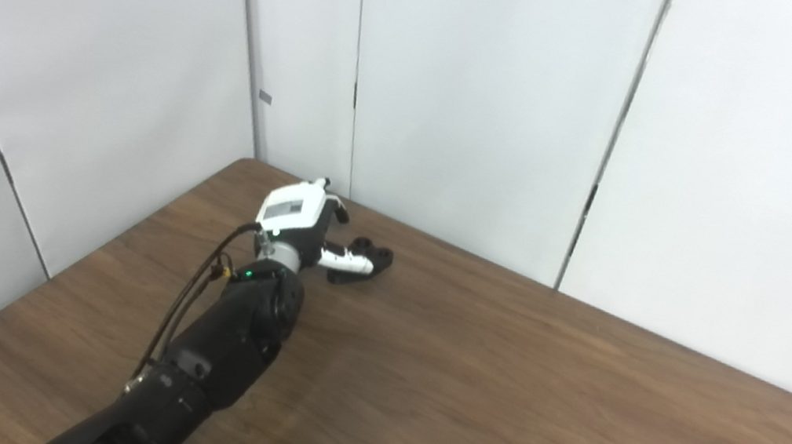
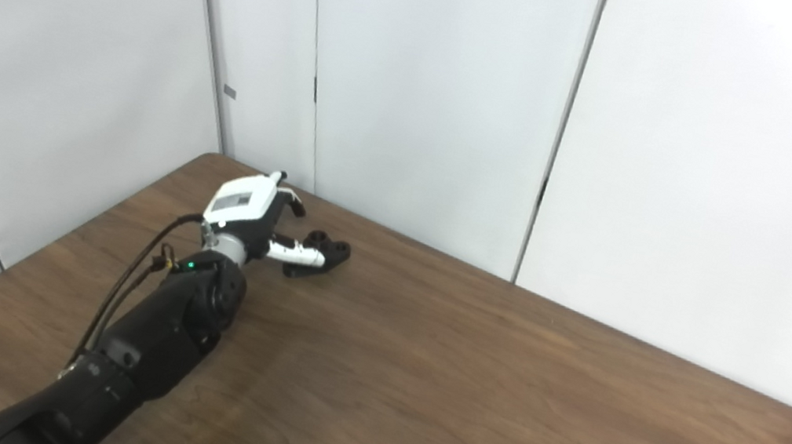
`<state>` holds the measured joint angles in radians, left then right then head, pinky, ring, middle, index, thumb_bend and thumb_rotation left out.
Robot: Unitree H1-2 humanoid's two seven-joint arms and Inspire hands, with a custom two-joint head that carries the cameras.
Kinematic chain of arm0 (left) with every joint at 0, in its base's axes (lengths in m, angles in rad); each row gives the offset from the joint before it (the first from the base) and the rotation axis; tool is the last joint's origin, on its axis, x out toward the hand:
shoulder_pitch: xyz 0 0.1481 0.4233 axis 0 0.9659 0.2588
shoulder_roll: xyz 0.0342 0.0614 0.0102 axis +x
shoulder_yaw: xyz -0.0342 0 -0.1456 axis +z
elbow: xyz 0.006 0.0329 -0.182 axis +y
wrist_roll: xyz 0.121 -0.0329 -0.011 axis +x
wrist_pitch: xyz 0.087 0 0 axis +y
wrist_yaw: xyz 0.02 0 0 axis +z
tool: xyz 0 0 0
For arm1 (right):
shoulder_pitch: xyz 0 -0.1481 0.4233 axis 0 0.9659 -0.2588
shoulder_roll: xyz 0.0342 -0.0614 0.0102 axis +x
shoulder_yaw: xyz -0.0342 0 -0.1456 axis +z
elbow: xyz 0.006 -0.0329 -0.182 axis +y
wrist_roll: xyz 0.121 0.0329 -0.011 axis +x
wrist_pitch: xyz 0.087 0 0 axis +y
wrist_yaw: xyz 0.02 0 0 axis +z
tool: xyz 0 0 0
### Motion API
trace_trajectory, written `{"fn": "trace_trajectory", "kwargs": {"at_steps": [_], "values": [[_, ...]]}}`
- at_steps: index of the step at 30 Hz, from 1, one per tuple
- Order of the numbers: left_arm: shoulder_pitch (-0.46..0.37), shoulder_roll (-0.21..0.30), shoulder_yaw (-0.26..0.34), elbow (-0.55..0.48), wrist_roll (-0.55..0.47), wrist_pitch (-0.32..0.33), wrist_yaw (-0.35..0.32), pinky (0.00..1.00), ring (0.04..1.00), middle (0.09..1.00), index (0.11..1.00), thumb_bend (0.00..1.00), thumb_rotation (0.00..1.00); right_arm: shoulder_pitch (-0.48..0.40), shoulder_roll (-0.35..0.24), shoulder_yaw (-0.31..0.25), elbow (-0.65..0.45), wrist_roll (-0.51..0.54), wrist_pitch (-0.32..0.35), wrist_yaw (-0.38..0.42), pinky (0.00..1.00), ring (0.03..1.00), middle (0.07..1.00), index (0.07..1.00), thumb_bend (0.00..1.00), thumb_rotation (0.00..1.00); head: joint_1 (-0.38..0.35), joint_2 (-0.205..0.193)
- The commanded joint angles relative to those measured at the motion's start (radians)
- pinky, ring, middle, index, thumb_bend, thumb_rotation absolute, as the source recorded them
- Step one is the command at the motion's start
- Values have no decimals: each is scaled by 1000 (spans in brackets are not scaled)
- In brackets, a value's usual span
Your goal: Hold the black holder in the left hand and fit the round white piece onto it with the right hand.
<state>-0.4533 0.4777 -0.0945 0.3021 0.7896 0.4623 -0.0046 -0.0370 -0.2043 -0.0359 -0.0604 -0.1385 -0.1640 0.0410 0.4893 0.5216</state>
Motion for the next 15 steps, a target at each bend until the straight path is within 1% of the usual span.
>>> {"fn": "trace_trajectory", "kwargs": {"at_steps": [1, 4, 6, 9, 13, 15], "values": [[-32, 32, -7, 0, 2, -15, 15, 998, 1000, 1000, 736, 1000, 521, -20, -16, 1, -39, 1, -16, 7, 473, 564, 682, 672, 610, 0, 0, 3], [-33, 37, -36, 38, 14, -36, 47, 972, 1000, 1000, 733, 1000, 477, -21, -20, 5, -39, 13, -20, 18, 473, 561, 680, 672, 625, 0, 0, 3], [-36, 37, -53, 57, 23, -34, 61, 967, 1000, 1000, 733, 1000, 469, -19, -25, 7, -45, 15, -19, 26, 475, 564, 682, 674, 637, 0, 0, 6], [-40, 38, -68, 76, 19, -27, 73, 997, 1000, 1000, 737, 1000, 458, -15, -30, 8, -56, 15, -17, 37, 474, 567, 686, 681, 641, 0, -2, 8], [-42, 38, -78, 95, 15, -23, 88, 1000, 1000, 1000, 744, 1000, 454, -9, -37, 9, -64, 16, -18, 50, 465, 565, 686, 691, 644, 0, -6, 11], [-44, 37, -79, 110, 12, -30, 106, 998, 1000, 1000, 741, 1000, 452, -5, -36, 7, -75, 17, -4, 52, 467, 565, 685, 687, 642, 0, -6, 13]]}}
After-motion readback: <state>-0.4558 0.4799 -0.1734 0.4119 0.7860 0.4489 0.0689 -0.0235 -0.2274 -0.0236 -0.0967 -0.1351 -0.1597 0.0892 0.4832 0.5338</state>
